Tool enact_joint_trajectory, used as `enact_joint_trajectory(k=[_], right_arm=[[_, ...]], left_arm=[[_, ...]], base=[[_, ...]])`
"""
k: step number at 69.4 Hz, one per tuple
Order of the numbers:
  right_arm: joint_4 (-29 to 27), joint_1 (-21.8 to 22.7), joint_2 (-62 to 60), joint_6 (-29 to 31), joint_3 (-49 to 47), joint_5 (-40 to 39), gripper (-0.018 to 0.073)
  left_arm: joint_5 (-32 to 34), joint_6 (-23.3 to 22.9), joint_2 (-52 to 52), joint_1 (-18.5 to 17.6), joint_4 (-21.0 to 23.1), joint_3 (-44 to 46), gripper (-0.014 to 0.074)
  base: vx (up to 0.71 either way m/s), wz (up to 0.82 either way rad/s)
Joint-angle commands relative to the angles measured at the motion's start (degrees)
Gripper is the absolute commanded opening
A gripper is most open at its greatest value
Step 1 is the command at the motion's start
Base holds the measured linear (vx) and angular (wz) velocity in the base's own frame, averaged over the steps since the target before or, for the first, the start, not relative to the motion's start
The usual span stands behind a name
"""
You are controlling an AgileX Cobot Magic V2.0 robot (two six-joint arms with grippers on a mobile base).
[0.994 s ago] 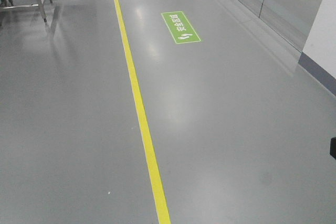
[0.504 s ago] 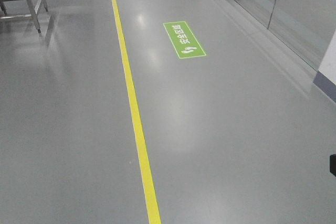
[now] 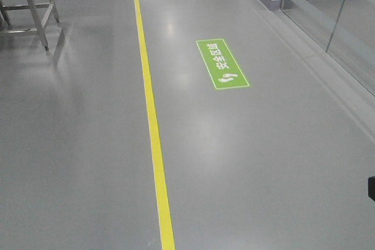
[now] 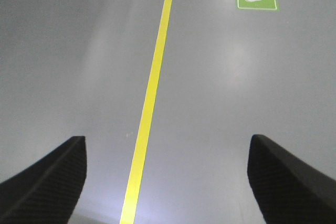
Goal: Move and align brake pads A on conveyor
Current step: 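Drive the base back along the yellow floor line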
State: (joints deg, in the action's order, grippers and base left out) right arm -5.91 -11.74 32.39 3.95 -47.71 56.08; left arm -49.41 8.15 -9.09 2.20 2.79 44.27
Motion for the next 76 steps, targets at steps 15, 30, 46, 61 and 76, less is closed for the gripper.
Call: enact_joint_trajectory(k=[15, 30, 46, 61, 76], right_arm=[[0.1, 0.2, 0.5, 0.4, -1.2, -3.4, 0.0592], [0.1, 0.2, 0.5, 0.4, -1.2, -3.4, 0.0592], [0.1, 0.2, 0.5, 0.4, -1.2, -3.4, 0.0592], [0.1, 0.2, 0.5, 0.4, -1.2, -3.4, 0.0592], [0.3, 0.2, 0.5, 0.4, -1.2, -3.4, 0.0592]], left_arm=[[4.2, 0.0, -1.1, 0.2, 0.3, 1.0, 0.0565], [4.2, 0.0, -1.1, 0.2, 0.3, 1.0, 0.0565], [4.1, 0.0, -1.3, 0.2, 0.3, 1.0, 0.0565], [4.2, 0.0, -1.3, 0.2, 0.3, 1.0, 0.0565], [4.2, 0.0, -1.3, 0.2, 0.3, 1.0, 0.0565]], base=[[0.74, 0.12], [0.78, 0.08], [0.80, 0.04], [0.79, 0.09], [0.80, 0.16]])
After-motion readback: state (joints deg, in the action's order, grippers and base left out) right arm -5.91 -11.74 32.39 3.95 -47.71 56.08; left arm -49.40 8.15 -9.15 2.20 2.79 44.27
